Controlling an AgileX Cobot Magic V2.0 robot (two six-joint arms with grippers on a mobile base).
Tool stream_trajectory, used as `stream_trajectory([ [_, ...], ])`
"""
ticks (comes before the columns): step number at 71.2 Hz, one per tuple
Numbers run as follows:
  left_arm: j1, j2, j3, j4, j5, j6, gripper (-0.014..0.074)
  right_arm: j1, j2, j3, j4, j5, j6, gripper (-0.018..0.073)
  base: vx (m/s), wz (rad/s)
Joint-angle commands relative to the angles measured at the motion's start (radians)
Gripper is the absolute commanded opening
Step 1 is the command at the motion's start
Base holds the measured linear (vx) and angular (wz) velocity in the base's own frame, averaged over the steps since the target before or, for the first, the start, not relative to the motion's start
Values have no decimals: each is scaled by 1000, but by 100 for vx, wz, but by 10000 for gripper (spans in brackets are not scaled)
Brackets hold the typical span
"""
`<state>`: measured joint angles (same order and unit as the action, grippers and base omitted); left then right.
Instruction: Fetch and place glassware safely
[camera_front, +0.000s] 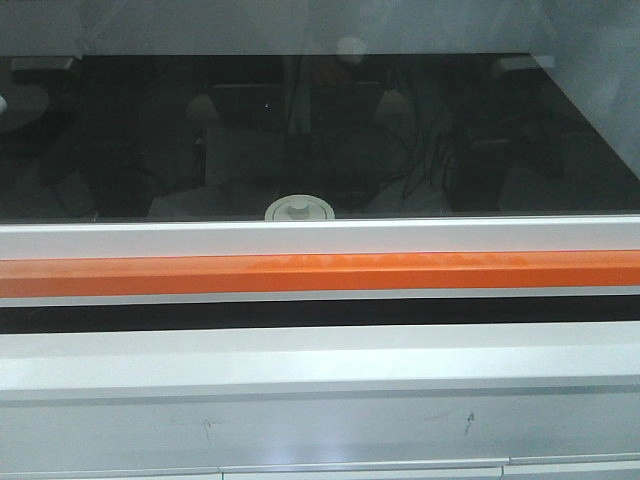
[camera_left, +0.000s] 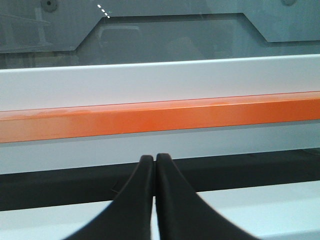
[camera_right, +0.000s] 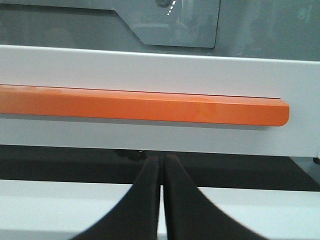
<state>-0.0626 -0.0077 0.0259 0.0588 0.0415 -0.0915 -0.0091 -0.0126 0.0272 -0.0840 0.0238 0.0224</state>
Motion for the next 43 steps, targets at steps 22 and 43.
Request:
stream_trajectory([
  [22, 1, -16, 29, -8, -79, -7, -7, -7, -9, 20, -3, -74, -3, -8, 0, 0],
  [43, 1, -16, 29, -8, -79, -7, -7, -7, -9, 20, -3, -74, -5, -8, 0, 0],
])
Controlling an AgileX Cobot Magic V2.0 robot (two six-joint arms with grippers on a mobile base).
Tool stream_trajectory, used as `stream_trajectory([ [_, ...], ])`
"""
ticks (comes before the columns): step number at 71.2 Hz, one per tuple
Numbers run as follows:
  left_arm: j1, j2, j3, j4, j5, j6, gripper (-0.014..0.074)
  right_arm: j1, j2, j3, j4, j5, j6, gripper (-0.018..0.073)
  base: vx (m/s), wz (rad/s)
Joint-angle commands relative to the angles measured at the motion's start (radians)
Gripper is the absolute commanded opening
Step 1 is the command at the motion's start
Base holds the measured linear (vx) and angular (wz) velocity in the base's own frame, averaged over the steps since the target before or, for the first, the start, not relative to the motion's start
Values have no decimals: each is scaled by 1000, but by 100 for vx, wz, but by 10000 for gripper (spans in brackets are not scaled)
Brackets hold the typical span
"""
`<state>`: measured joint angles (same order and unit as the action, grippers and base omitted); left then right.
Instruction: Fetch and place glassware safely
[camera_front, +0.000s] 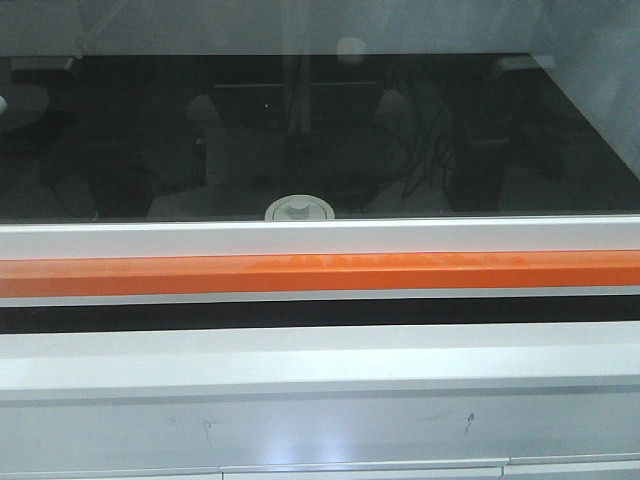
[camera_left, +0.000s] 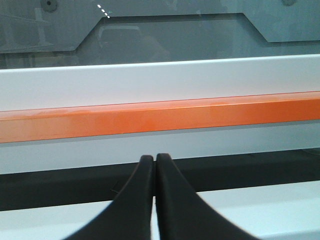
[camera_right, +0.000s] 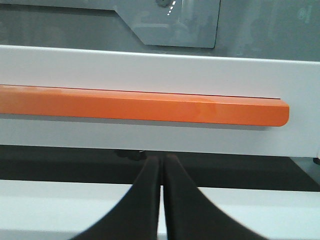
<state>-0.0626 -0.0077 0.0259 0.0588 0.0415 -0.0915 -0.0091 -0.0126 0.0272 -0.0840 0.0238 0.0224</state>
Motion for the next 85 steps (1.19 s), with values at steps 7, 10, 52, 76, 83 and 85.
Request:
stream_trajectory([
  [7, 1, -16, 29, -8, -79, -7, -7, -7, -9, 20, -3, -74, -5, -8, 0, 0],
  [10, 1, -16, 29, -8, -79, -7, -7, -7, -9, 20, -3, -74, -5, -8, 0, 0],
  [52, 0, 4, -125, -8, -153, -3, -7, -7, -2, -87, 46, -123, 16, -8, 0, 0],
  [76, 0, 382, -406, -9, -78, 2, -7, -7, 342, -398, 46, -70, 16, -8, 0, 0],
  [83, -2, 441, -407, -9, -77, 2, -7, -7, 424, -399, 46, -67, 16, -8, 0, 0],
  [85, -4, 448, -407, -9, -77, 2, -7, -7, 439, -399, 49, -67, 16, -8, 0, 0],
])
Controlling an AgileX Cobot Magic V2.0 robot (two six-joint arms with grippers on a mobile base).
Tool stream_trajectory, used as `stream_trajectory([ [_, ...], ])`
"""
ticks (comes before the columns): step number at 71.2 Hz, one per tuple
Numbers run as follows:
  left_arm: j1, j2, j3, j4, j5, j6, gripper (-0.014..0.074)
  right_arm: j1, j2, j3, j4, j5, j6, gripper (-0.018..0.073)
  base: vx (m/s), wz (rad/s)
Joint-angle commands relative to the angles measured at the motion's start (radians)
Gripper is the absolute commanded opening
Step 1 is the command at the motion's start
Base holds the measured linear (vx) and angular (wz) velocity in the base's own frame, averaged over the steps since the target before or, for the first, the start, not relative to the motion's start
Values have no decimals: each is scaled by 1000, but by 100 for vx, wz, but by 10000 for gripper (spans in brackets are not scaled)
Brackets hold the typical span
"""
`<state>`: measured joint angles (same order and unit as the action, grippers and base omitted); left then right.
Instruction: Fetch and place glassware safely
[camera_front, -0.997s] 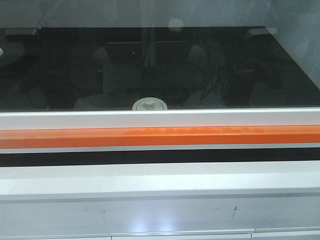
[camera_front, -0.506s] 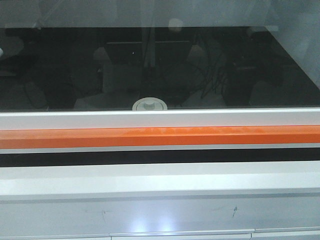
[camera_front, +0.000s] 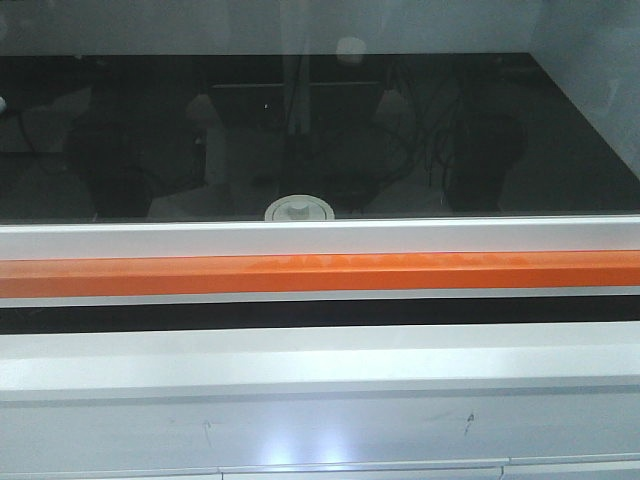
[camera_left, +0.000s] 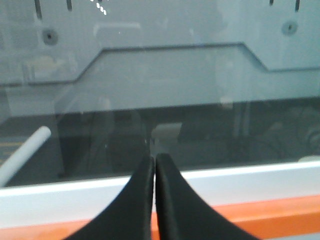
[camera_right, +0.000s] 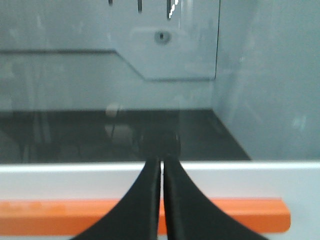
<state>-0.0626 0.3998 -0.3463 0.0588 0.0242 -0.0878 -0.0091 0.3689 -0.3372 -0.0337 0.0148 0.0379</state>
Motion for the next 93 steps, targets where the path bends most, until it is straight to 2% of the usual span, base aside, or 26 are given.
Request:
stream_trajectory([
  [1, -6, 43, -35, -9, -60, -1, -7, -7, 66, -34, -1, -58, 1, -8, 0, 0],
  [15, -23, 44, -35, -9, -64, -4, -7, 3, 120, -34, -2, -80, 1, -8, 0, 0],
  [21, -23, 45, -34, -9, -64, -11, -7, 48, 120, -34, -5, -92, -38, -8, 0, 0],
  [29, -22, 58, -4, -8, -82, -8, -7, 105, 139, -34, -4, -104, -38, -6, 0, 0],
  [36, -22, 81, 53, -8, -145, -8, -7, 108, 189, -6, 1, -168, -38, -4, 0, 0],
  [48, -22, 169, 109, -9, -218, -12, -7, 109, 310, 109, 3, -341, 36, -1, 0, 0],
  [59, -22, 255, 112, -9, -280, -12, -7, 109, 422, 120, 2, -400, 38, -1, 0, 0],
  [82, -22, 401, 176, -10, -504, -12, -7, 109, 595, 127, -10, -556, 34, -1, 0, 0],
  [93, -22, 475, 176, -12, -549, -12, -7, 109, 637, 127, -9, -578, 34, -1, 0, 0],
])
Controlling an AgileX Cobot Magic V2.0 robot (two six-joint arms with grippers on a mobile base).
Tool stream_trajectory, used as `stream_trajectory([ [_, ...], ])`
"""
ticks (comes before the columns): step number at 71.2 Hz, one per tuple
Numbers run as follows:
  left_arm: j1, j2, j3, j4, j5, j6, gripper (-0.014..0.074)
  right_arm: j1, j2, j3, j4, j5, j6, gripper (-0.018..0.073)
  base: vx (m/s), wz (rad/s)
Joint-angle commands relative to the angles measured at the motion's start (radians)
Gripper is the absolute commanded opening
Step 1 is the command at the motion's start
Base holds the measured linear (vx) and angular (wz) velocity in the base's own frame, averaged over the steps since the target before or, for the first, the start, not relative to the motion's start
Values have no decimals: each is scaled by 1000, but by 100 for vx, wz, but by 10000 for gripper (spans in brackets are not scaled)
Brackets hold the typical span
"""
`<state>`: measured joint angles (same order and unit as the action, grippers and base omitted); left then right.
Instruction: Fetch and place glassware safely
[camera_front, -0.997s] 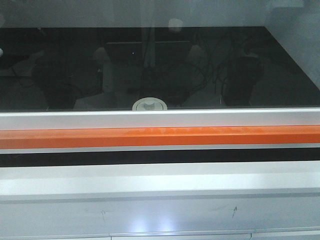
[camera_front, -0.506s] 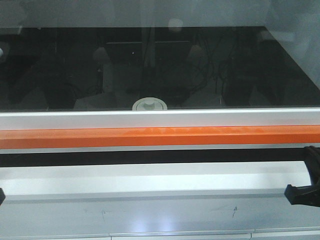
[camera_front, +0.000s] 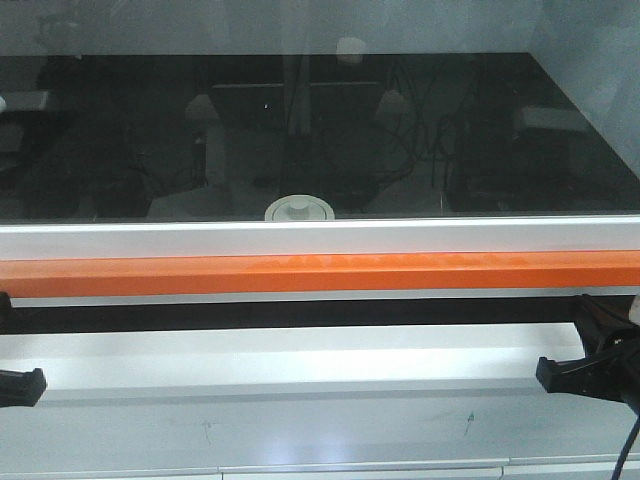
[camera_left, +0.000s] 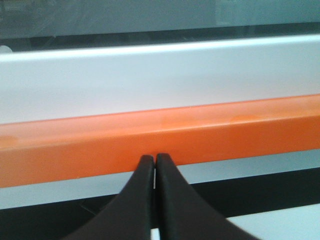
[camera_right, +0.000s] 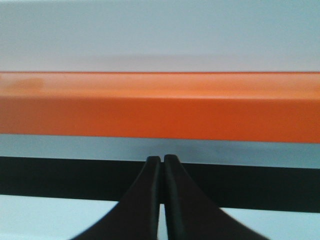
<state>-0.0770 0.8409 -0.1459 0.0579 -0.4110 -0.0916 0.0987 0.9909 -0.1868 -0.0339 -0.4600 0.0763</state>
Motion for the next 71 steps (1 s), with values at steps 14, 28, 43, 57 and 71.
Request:
stream_trajectory([
  [14, -8, 102, -25, -11, -128, -8, -7, 2, 44, -24, -3, -157, -4, -1, 0, 0],
  [28, -8, 111, -25, -7, -107, -35, -7, 2, 72, -24, -1, -163, -4, -1, 0, 2],
  [43, -8, 107, -25, 1, -88, -52, -7, 2, 78, -24, -1, -167, -4, -1, 0, 1],
  [57, -8, 110, -25, 1, -124, -49, -7, 2, 95, -24, 0, -200, -4, -1, 0, -1],
  [71, -8, 114, -25, 0, -186, -14, -7, 2, 143, -24, 7, -271, -4, -1, 0, 0],
])
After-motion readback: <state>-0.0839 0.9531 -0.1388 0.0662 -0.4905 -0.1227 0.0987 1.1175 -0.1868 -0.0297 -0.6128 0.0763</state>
